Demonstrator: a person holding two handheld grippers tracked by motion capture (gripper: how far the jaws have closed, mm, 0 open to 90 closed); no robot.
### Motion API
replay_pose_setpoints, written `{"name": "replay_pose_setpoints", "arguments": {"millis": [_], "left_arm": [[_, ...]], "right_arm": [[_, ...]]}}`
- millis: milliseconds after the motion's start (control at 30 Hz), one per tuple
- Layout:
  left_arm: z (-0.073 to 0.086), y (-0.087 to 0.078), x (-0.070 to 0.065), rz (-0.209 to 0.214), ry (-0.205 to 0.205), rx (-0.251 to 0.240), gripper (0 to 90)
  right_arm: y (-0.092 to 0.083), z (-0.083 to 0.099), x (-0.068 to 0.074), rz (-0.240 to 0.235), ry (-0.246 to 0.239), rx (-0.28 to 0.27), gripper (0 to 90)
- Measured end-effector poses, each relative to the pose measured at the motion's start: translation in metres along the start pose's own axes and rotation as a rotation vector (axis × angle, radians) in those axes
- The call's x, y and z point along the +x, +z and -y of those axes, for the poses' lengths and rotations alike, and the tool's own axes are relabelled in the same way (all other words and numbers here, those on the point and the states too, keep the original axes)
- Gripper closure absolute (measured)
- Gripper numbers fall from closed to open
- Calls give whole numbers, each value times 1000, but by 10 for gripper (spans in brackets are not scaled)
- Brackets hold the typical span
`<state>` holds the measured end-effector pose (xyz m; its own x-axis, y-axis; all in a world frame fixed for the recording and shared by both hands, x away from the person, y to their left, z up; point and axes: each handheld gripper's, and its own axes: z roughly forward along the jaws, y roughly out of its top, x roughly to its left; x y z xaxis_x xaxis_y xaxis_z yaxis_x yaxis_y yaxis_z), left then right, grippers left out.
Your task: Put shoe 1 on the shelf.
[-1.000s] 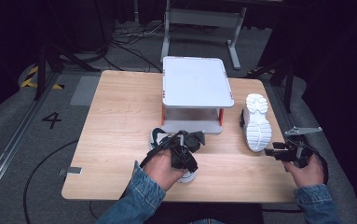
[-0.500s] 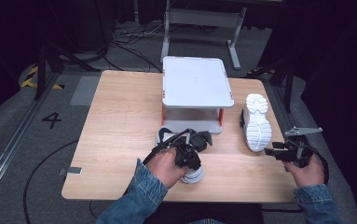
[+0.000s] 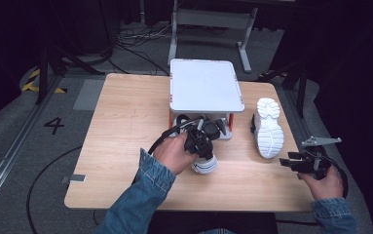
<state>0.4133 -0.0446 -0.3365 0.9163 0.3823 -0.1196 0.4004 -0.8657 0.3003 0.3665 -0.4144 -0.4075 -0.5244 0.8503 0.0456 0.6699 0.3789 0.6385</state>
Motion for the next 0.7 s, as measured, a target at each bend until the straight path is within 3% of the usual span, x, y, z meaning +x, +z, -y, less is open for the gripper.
{"name": "replay_pose_setpoints", "arguments": {"millis": [67,267,433,567,633,700], "left_arm": [[-7,6,8,3,23,7,725],[-15,21,28,-26,17,37,722],[-11,28,53,-44,-4,51,721],[-5,29,61,-72,4,39,699],[-2,29,62,-104,-2,32,679],[3,28,61,-173,-58,18,594]], "right_arm": [[-3,4,0,6,5,-2,475],[-10,14,-3,22,28,-2,475],[-9,16,-3,19,30,3,474],[-5,15,-1,11,18,15,470],[-3,13,0,9,13,19,466],[0,11,1,5,5,21,465]]}}
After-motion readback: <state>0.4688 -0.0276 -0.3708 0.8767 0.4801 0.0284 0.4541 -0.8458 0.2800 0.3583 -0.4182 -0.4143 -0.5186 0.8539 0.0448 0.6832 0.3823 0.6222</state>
